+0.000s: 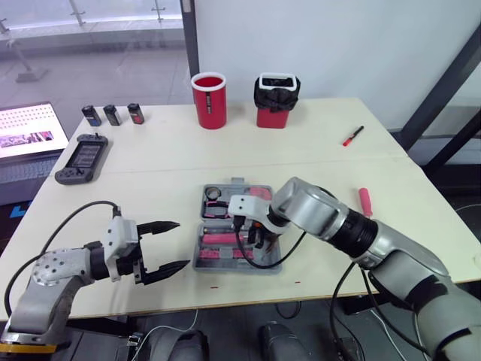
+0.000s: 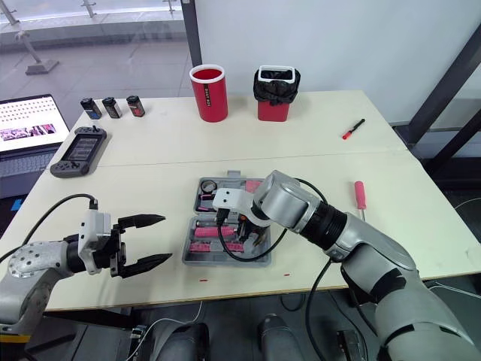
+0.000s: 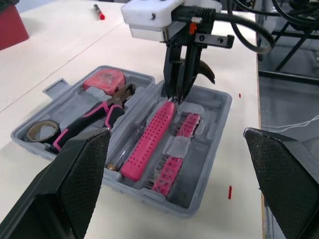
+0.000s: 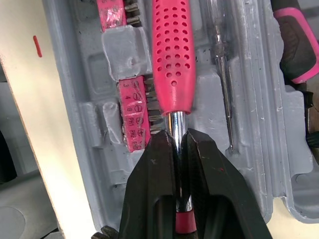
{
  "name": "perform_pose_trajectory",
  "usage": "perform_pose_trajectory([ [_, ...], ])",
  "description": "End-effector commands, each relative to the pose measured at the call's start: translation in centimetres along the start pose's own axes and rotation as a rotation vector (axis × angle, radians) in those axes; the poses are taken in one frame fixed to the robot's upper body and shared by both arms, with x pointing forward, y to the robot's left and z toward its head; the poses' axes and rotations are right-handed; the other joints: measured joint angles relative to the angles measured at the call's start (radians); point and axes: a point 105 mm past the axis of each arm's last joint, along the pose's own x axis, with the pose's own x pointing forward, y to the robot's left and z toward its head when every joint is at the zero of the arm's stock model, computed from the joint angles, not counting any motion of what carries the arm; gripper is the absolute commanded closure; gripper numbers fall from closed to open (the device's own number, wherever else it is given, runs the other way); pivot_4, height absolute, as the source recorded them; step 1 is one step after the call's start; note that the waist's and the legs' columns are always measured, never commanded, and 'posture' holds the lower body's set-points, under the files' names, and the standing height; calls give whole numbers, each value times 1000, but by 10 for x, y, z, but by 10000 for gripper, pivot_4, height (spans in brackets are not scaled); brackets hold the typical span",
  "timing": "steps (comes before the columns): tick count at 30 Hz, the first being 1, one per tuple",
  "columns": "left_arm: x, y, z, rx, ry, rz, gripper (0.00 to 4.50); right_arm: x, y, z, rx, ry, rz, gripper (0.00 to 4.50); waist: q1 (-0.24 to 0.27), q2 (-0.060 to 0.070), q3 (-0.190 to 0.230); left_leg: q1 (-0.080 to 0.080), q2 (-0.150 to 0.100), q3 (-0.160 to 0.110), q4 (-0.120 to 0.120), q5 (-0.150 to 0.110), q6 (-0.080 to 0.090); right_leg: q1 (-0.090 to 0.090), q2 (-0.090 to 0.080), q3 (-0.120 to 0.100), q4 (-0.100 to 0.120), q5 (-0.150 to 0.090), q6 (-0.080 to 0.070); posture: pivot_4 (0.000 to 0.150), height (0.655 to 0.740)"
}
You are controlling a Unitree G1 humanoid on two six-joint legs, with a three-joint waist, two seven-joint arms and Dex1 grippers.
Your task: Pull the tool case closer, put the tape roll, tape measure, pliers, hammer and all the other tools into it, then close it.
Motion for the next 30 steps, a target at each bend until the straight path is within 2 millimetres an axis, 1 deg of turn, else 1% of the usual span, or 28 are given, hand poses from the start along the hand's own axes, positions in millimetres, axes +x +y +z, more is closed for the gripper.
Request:
perform_pose_trajectory([
  [1,3,-4,5,17,-10,-12,0,-3,-3,16,-48,-29,-28,44716,-2,0,0,0,0,0,0,0,0,0,0,0,0,0,0,1500,7387],
  [9,2,-6,5,13,-7,-9,0,2,-6,14,-32,-25,-36,44716,-4,0,0,0,0,0,0,0,0,0,0,0,0,0,0,1500,7387],
  [18,2,-5,5,11,-5,-9,0,5,-4,13,-30,-26,-34,44716,-4,0,0,0,0,0,0,0,0,0,0,0,0,1,2,1500,7387],
  [19,2,-5,5,11,-5,-9,0,5,-5,13,-29,-26,-36,35702,-4,0,0,0,0,0,0,0,0,0,0,0,0,1,2,1500,7387],
  [21,2,-5,5,11,-5,-8,0,5,-5,14,-20,-33,-38,29440,-3,0,0,0,0,0,0,0,0,0,0,0,0,1,2,1500,7387],
  [23,2,-5,5,11,-5,-8,0,4,-5,16,-6,-45,-40,19786,-1,0,0,0,0,0,0,0,0,0,0,0,0,1,2,1500,7387],
  [24,2,-5,5,11,-5,-9,0,3,-6,16,-1,-50,-40,15919,2,0,0,0,0,0,0,0,0,0,0,0,0,1,2,1500,7387],
  [25,2,-4,5,12,-5,-8,0,2,-6,18,4,-60,-39,10274,4,0,0,0,0,0,0,0,0,0,0,0,0,1,2,1500,7387],
  [29,3,-3,5,13,-6,-6,0,-5,-7,23,26,-103,-47,10274,6,0,0,0,0,0,0,0,0,0,0,0,0,1,2,1500,7387],
  [30,3,-3,5,14,-6,-5,0,-9,-6,26,35,-130,-49,10274,6,0,0,0,0,0,0,0,0,0,0,0,0,1,2,1500,7387],
])
